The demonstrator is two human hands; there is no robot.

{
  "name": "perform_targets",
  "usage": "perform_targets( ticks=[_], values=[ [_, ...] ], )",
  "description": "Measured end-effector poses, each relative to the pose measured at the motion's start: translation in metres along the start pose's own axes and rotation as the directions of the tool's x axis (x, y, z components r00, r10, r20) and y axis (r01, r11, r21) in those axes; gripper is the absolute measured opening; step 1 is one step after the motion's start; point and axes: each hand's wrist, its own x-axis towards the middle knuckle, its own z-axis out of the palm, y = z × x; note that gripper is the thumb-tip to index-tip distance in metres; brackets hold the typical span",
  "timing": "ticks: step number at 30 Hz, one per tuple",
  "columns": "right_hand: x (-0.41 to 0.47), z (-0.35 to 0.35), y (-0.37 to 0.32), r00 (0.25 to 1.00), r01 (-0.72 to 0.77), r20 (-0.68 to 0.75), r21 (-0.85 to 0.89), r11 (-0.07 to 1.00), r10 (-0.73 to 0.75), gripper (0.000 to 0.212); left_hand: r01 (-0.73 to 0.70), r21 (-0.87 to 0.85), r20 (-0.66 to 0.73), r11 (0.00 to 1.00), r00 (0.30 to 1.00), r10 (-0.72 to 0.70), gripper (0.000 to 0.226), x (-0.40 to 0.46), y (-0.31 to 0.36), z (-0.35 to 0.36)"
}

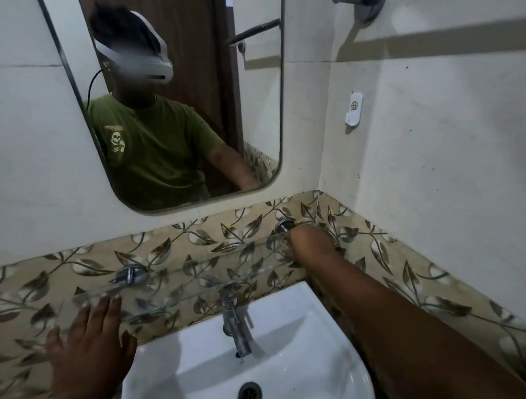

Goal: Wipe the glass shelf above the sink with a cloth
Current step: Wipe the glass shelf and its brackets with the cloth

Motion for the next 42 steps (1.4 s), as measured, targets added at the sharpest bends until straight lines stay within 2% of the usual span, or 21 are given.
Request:
perform_targets(
  ticks=[5, 7, 11, 13, 15, 16, 18, 19, 20, 21, 22, 23, 25, 27, 28, 33, 36, 40, 42],
  values=[
    [0.000, -0.017, -0.010, 0.992, -0.122, 0.040, 0.026, 0.992, 0.121, 0.026, -0.008, 0.001, -0.022, 1.000, 1.000, 0.008, 0.079, 0.002, -0.001, 0.004],
    [-0.006, -0.021, -0.033, 0.991, -0.113, 0.075, 0.052, 0.992, 0.109, 0.028, -0.008, 0.015, -0.036, 1.000, 0.999, 0.008, 0.077, 0.002, -0.001, 0.006],
    [-0.043, -0.022, -0.084, 0.991, 0.128, 0.038, 0.045, 0.991, -0.130, 0.025, -0.027, 0.040, -0.062, 0.999, 0.998, 0.030, 0.076, 0.003, -0.005, 0.012],
    [-0.069, -0.016, -0.100, 0.971, 0.224, 0.055, 0.129, 0.966, -0.232, 0.027, -0.033, 0.061, -0.063, 0.998, 0.997, 0.037, 0.079, 0.004, -0.008, 0.015],
    [-0.093, 0.002, -0.103, 0.960, 0.267, 0.003, 0.306, 0.914, -0.281, 0.037, -0.034, 0.076, -0.062, 0.997, 0.997, 0.039, 0.088, 0.006, -0.009, 0.017],
    [-0.106, 0.012, -0.102, 0.958, 0.272, -0.048, 0.450, 0.851, -0.281, 0.042, -0.032, 0.087, -0.059, 0.996, 0.998, 0.037, 0.091, 0.006, -0.010, 0.018],
    [-0.133, 0.039, -0.102, 0.974, 0.215, -0.123, 0.757, 0.617, -0.188, 0.046, -0.025, 0.101, -0.048, 0.995, 0.998, 0.029, 0.092, 0.008, -0.009, 0.019],
    [-0.146, 0.053, -0.105, 0.987, 0.138, -0.086, 0.882, 0.451, -0.132, 0.041, -0.020, 0.111, -0.033, 0.994, 0.999, 0.023, 0.093, 0.007, -0.010, 0.020],
    [-0.157, 0.069, -0.110, 0.995, 0.015, 0.010, 0.969, 0.248, -0.097, 0.035, -0.015, 0.124, -0.019, 0.992, 1.000, 0.017, 0.095, 0.007, -0.010, 0.020],
    [-0.164, 0.084, -0.116, 0.983, -0.148, 0.147, 0.989, -0.004, -0.112, 0.027, -0.009, 0.135, -0.010, 0.991, 1.000, 0.010, 0.096, 0.006, -0.011, 0.020],
    [-0.170, 0.097, -0.124, 0.942, -0.322, 0.285, 0.915, -0.245, -0.174, 0.022, -0.005, 0.142, -0.004, 0.990, 1.000, 0.005, 0.098, 0.005, -0.011, 0.020],
    [-0.172, 0.106, -0.131, 0.880, -0.474, 0.400, 0.772, -0.423, -0.256, 0.023, -0.004, 0.142, 0.006, 0.990, 1.000, 0.003, 0.099, 0.004, -0.011, 0.017],
    [-0.170, 0.116, -0.144, 0.757, -0.634, 0.533, 0.460, -0.622, -0.378, 0.036, -0.017, 0.139, 0.014, 0.990, 1.000, 0.015, 0.096, 0.003, -0.012, 0.014],
    [-0.158, 0.118, -0.159, 0.700, -0.613, 0.605, 0.240, -0.753, -0.378, 0.053, -0.054, 0.125, 0.018, 0.991, 0.998, 0.052, 0.090, 0.004, -0.016, 0.010],
    [-0.150, 0.119, -0.164, 0.704, -0.572, 0.606, 0.174, -0.802, -0.371, 0.060, -0.084, 0.107, 0.014, 0.991, 0.996, 0.083, 0.089, 0.006, -0.017, 0.008],
    [-0.114, 0.100, -0.213, 0.775, -0.446, 0.527, 0.066, -0.893, -0.349, 0.074, -0.192, 0.080, 0.074, 0.978, 0.980, 0.187, 0.103, 0.011, -0.023, -0.007],
    [-0.100, 0.089, -0.249, 0.766, -0.463, 0.528, 0.059, -0.884, -0.366, 0.076, -0.219, 0.046, 0.114, 0.975, 0.971, 0.212, 0.111, 0.014, -0.029, -0.011],
    [-0.097, 0.073, -0.280, 0.737, -0.549, 0.483, 0.021, -0.835, -0.472, 0.084, -0.226, 0.056, 0.155, 0.972, 0.964, 0.215, 0.111, 0.016, -0.032, -0.010],
    [-0.102, 0.060, -0.283, 0.688, -0.604, 0.517, 0.018, -0.797, -0.510, 0.083, -0.220, 0.042, 0.157, 0.975, 0.965, 0.211, 0.112, 0.015, -0.033, -0.009]
  ],
)
